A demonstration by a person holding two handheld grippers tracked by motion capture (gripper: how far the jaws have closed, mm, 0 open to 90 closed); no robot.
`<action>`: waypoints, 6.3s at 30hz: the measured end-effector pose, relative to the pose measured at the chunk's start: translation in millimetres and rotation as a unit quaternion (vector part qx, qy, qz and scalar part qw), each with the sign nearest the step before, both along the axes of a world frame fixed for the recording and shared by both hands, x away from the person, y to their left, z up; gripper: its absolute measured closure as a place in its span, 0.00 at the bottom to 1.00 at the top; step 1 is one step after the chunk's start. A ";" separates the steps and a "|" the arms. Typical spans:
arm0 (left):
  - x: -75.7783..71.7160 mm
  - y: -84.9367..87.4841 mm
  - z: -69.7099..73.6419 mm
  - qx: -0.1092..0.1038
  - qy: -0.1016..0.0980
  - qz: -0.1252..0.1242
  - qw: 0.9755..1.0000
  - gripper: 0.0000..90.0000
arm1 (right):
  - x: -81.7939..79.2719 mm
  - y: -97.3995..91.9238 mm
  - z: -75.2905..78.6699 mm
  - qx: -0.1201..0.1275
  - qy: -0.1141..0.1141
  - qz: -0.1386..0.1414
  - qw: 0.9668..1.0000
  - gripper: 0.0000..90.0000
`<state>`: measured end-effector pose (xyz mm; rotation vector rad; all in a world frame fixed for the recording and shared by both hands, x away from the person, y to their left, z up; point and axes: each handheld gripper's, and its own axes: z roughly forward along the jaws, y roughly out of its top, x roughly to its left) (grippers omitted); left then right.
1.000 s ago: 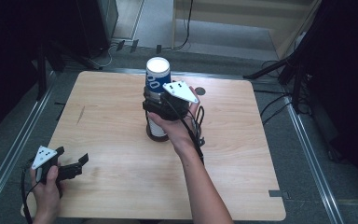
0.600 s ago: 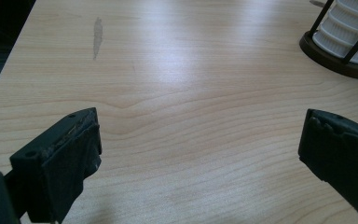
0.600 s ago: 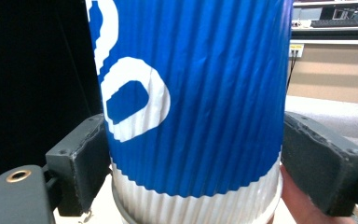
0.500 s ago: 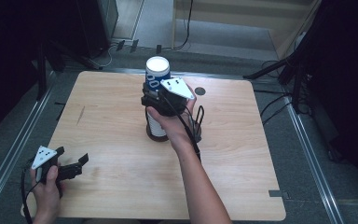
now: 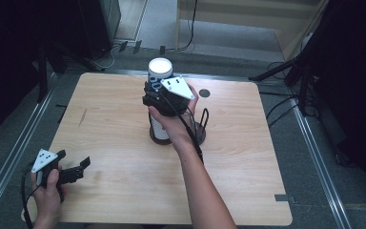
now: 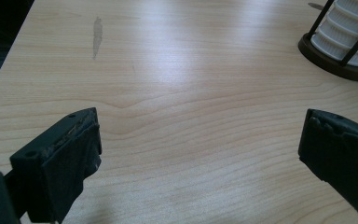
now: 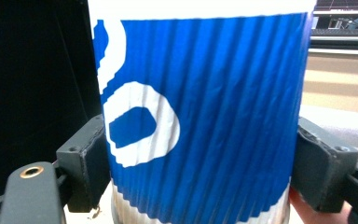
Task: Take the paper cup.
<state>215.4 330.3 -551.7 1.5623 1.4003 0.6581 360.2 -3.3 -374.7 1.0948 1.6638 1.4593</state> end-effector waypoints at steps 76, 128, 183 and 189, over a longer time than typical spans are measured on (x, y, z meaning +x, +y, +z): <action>-0.3 -2.0 0.2 0.006 -0.006 0.007 1.000 0.00 | -0.3 -15.0 74.4 0.052 -0.044 0.002 0.998 0.21; -0.9 -5.7 0.6 0.024 -0.006 0.012 1.000 0.00 | -29.3 -114.0 49.3 0.041 -0.034 -0.058 0.997 0.22; -1.7 -9.7 0.7 0.043 -0.004 0.015 0.999 0.00 | -84.0 -164.2 -50.4 0.036 0.008 -0.093 0.995 0.21; -1.1 -11.5 0.7 0.054 0.000 0.015 0.998 0.00 | -89.7 -168.9 -59.5 0.038 0.012 -0.093 0.995 0.21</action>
